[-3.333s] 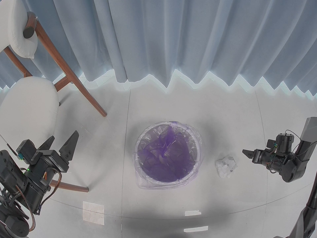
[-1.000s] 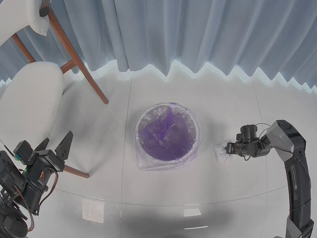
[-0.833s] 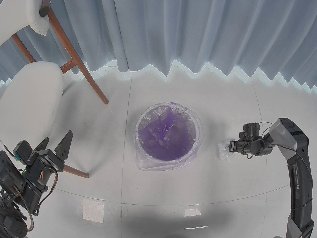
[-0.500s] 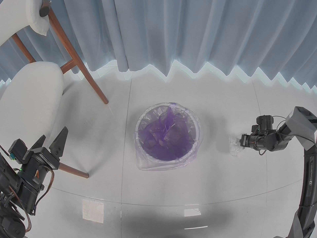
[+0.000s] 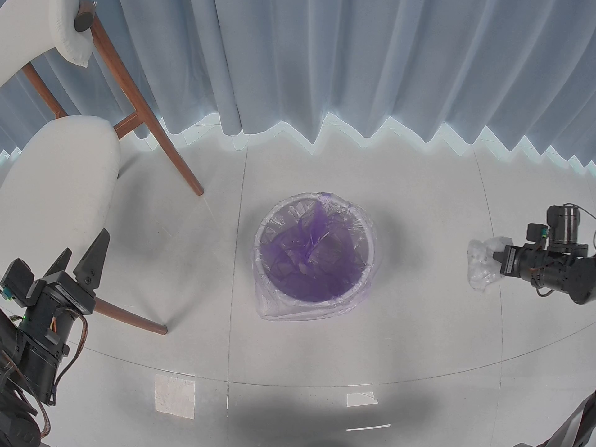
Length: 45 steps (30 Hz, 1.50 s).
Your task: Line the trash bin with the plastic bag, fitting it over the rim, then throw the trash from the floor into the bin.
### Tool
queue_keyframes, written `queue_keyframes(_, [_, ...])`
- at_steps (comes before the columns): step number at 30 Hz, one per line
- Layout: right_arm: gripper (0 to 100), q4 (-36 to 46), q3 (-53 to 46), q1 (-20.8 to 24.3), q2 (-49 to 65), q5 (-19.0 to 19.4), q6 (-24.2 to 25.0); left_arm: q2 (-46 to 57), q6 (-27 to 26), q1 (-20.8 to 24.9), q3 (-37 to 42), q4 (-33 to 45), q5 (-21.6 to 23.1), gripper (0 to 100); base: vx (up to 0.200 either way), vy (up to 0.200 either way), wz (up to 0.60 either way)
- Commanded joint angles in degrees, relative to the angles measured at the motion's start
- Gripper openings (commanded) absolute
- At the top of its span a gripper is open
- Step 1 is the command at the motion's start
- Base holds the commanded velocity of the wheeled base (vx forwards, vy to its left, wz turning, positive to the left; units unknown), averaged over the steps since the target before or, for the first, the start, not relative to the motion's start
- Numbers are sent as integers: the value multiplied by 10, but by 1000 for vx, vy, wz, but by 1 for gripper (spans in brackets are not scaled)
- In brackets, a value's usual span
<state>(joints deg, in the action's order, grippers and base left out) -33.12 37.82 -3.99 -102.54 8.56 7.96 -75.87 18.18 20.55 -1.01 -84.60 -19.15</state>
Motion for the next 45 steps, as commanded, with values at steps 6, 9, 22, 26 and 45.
queue_keyframes(6, [0, -27, -220, 122, 382, 28, -48, 122, 41, -56, 10, 141, -26, 100, 0, 0, 0])
queue_keyframes(9, [0, -26, -219, 176, 378, 27, -54, 129, 53, -59, 10, 145, -26, 100, 0, 0, 0])
queue_keyframes(22, [0, -97, -123, 275, 171, 45, -78, 169, 7, -128, 10, 140, -25, 100, 0, 0, 0])
queue_keyframes(26, [0, -117, -64, 311, 106, 59, -79, 185, 3, -157, 10, 140, -24, 100, 0, 0, 0])
queue_keyframes(45, [0, -215, 112, 322, -174, 39, -128, 248, -49, -213, 10, 152, 15, 100, 0, 0, 0])
